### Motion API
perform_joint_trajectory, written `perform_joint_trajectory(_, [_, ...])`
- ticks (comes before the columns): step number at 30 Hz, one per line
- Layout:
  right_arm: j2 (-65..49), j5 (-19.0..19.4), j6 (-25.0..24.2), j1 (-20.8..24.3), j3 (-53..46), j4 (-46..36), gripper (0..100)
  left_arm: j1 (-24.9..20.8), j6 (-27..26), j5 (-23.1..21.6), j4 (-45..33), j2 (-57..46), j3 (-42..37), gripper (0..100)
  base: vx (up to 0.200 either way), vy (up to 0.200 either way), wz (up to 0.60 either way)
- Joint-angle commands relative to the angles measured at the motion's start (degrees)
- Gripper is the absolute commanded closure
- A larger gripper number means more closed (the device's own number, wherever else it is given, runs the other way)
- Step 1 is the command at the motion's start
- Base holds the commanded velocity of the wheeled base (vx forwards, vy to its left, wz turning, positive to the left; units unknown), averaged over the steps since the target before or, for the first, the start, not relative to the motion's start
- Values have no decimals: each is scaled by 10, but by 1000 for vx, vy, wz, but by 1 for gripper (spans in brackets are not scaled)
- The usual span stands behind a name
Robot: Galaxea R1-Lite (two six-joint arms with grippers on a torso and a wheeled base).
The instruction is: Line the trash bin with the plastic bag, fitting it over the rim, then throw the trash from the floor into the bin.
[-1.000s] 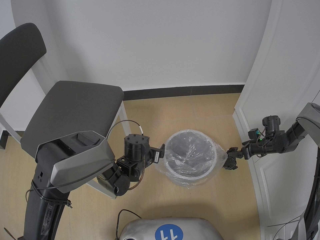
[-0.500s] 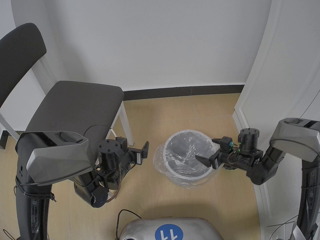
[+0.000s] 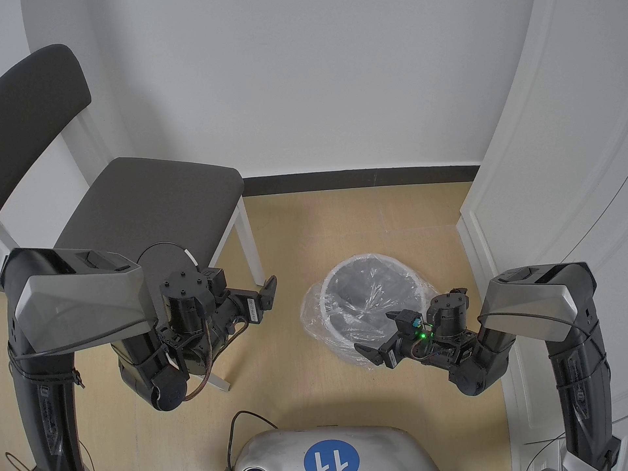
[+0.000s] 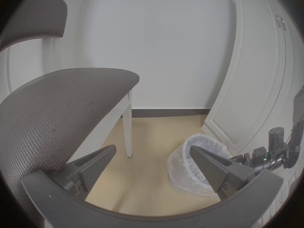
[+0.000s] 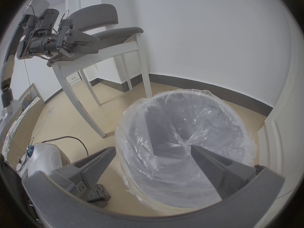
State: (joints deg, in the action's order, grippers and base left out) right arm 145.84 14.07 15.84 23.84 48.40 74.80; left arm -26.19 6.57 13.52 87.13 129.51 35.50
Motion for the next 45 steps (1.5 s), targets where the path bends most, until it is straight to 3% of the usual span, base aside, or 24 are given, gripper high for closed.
perform_joint_trajectory(1, [16, 0, -2, 1, 9, 1, 0, 1, -2, 4, 9, -13, 1, 0, 0, 0, 0])
perform_joint_trajectory(11, [3, 0, -3, -1, 11, 3, 0, -2, -2, 2, 9, -16, -1, 0, 0, 0, 0])
perform_joint_trajectory(17, [-5, 2, -9, -10, 13, 6, 0, -27, -1, 2, 9, 0, -3, 0, 0, 0, 0])
perform_joint_trajectory(32, [-10, 4, -10, -14, 13, 8, 0, -26, 13, 2, 9, 102, 26, 0, 0, 0, 0])
perform_joint_trajectory(45, [-4, 6, -10, -17, 13, 5, 0, -107, 27, 5, 9, 49, -32, 0, 0, 0, 0])
